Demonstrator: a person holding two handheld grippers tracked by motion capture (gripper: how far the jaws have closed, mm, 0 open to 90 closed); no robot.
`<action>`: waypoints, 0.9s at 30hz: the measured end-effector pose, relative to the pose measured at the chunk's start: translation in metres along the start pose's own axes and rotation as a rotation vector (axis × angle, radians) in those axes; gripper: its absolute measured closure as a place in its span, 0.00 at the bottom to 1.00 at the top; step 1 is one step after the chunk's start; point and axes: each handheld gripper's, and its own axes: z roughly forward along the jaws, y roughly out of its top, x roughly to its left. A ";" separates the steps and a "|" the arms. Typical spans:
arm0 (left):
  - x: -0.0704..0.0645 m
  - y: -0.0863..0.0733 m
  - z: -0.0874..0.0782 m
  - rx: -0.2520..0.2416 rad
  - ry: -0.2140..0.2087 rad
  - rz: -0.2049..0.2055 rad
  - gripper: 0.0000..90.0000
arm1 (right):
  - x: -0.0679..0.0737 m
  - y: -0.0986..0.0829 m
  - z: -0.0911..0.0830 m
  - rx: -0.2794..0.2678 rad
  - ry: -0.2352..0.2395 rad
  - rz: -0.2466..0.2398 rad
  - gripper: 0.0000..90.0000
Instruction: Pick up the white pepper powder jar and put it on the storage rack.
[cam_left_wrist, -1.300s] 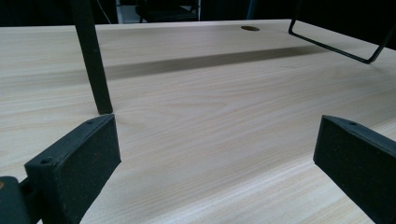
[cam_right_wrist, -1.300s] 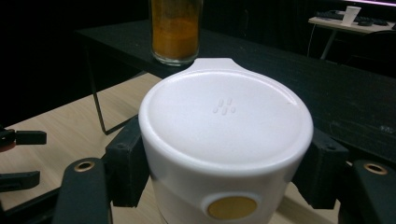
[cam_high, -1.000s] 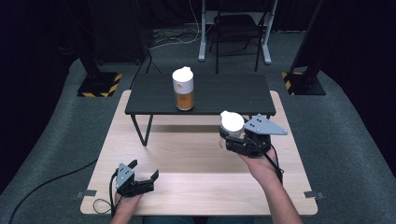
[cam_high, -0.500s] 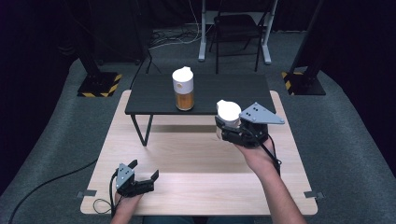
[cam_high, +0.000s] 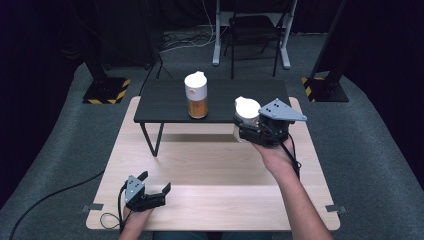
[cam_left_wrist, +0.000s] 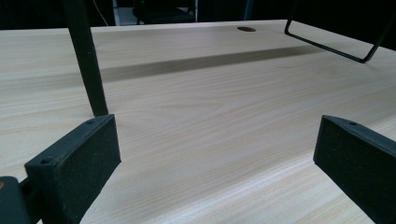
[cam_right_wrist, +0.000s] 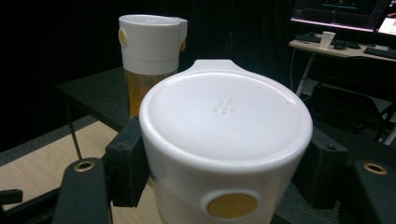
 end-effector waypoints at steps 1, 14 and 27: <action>0.000 0.000 0.000 0.000 0.000 -0.001 0.00 | 0.000 0.001 0.001 -0.001 -0.004 0.000 0.34; 0.001 0.000 0.000 -0.002 -0.004 0.000 0.00 | -0.001 0.016 0.016 0.005 -0.019 -0.003 0.34; 0.002 -0.001 0.000 -0.005 -0.012 -0.005 0.00 | 0.000 0.032 0.039 0.024 -0.034 -0.017 0.34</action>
